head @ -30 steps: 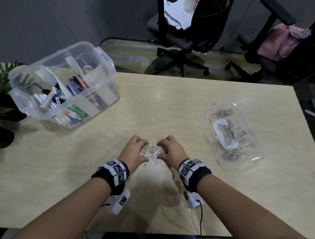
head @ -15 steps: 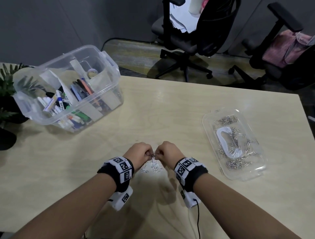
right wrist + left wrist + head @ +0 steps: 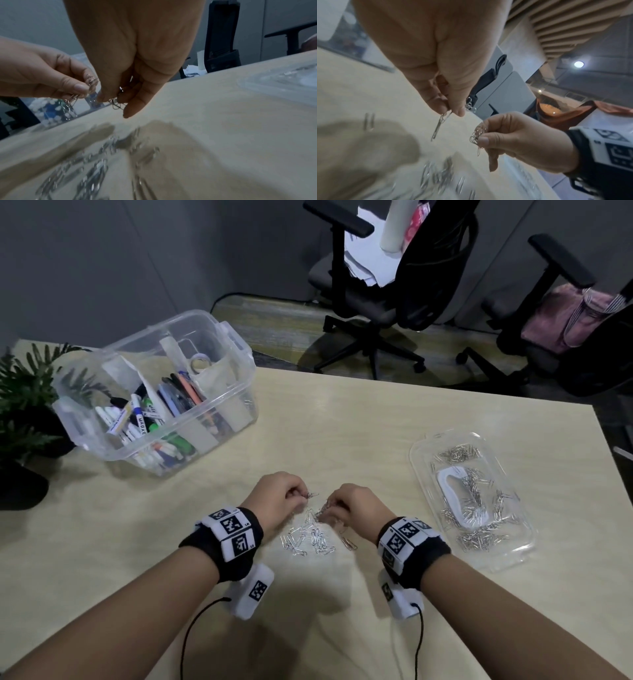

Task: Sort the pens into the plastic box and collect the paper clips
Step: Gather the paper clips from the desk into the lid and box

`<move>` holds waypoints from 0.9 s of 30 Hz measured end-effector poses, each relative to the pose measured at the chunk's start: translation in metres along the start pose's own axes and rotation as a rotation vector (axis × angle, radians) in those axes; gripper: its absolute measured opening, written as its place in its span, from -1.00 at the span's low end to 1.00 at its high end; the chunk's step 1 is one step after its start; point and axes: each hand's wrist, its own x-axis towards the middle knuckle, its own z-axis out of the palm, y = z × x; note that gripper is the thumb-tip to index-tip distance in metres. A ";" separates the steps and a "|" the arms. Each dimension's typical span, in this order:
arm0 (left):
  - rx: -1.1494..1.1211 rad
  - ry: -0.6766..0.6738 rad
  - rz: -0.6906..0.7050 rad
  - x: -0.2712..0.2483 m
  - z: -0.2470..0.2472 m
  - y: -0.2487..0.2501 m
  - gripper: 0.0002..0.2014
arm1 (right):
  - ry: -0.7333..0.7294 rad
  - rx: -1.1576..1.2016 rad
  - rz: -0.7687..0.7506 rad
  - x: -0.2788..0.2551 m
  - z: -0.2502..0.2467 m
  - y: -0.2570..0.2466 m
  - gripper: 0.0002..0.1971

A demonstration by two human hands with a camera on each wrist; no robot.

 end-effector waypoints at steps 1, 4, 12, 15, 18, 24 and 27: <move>-0.015 0.023 0.013 -0.002 -0.009 0.005 -0.96 | 0.026 -0.004 -0.018 0.000 -0.006 -0.005 -0.78; -0.086 0.097 0.059 -0.008 -0.039 0.019 -0.94 | 0.114 -0.003 -0.063 0.004 -0.027 -0.021 -0.81; -0.236 0.370 0.196 -0.009 -0.132 0.043 -0.96 | 0.300 0.024 -0.188 0.042 -0.083 -0.096 -0.88; -0.230 0.534 0.181 0.009 -0.165 0.038 -0.96 | 0.415 0.020 -0.247 0.077 -0.099 -0.132 -0.85; -0.207 0.604 0.083 0.029 -0.184 0.023 -0.93 | 0.485 -0.001 -0.244 0.117 -0.103 -0.162 -0.82; -0.017 0.527 -0.053 0.056 -0.184 -0.014 -0.94 | 0.406 -0.177 -0.065 0.168 -0.081 -0.172 -0.75; -0.023 0.486 -0.072 0.068 -0.182 -0.020 -0.96 | 0.390 -0.200 -0.046 0.177 -0.078 -0.168 -0.74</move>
